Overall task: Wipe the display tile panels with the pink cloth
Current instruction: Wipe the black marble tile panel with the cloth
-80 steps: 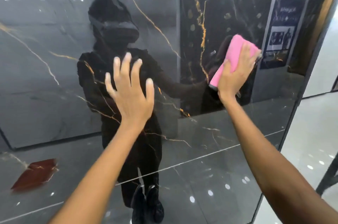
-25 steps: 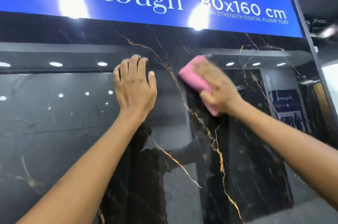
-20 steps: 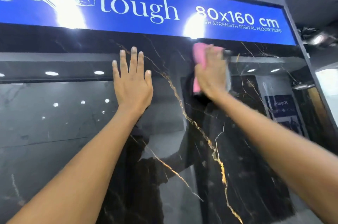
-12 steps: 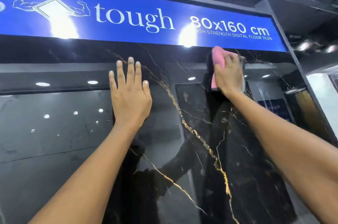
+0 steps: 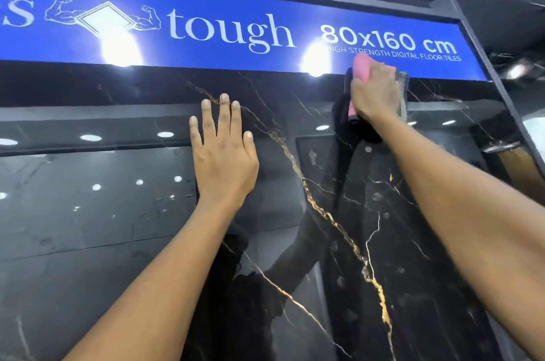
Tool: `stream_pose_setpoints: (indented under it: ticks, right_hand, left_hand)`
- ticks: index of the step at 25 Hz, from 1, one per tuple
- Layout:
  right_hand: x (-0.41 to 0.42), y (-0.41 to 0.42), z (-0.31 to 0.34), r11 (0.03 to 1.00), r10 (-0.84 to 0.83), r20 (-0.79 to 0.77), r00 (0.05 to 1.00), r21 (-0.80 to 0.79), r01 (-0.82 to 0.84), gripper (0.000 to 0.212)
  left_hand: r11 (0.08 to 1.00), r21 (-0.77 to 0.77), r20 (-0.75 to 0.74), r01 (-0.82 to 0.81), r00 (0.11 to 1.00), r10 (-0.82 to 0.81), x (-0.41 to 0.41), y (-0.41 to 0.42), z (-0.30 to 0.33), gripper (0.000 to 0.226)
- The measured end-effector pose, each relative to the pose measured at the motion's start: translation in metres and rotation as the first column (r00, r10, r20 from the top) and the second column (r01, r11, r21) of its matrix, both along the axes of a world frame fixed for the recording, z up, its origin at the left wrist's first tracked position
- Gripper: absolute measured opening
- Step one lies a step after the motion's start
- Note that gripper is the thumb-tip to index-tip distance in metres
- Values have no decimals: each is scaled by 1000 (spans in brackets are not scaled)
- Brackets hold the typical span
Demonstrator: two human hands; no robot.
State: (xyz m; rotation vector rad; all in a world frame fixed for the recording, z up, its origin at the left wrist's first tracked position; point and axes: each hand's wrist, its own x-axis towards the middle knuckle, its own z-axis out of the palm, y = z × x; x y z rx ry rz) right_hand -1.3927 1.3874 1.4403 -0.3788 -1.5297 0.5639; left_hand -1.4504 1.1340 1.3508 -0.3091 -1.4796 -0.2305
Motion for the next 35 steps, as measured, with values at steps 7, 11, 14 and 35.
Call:
stream_pose_setpoints:
  ticks: [7, 11, 14, 35]
  right_hand:
    - [-14, -26, -38, 549, 32, -22, 999, 836, 0, 77]
    - [6, 114, -29, 991, -26, -8, 1000, 133, 27, 63]
    - [-2, 89, -26, 984, -3, -79, 997, 176, 17, 49]
    - [-14, 191, -32, 735, 193, -10, 981, 664, -138, 77]
  left_hand:
    - [998, 59, 74, 30, 997, -34, 8, -5, 1, 59]
    - [990, 114, 58, 80, 995, -87, 33, 37, -12, 57]
    - [980, 134, 108, 147, 981, -162, 37, 108, -11, 57]
    - [987, 154, 83, -48, 996, 36, 8, 153, -61, 60]
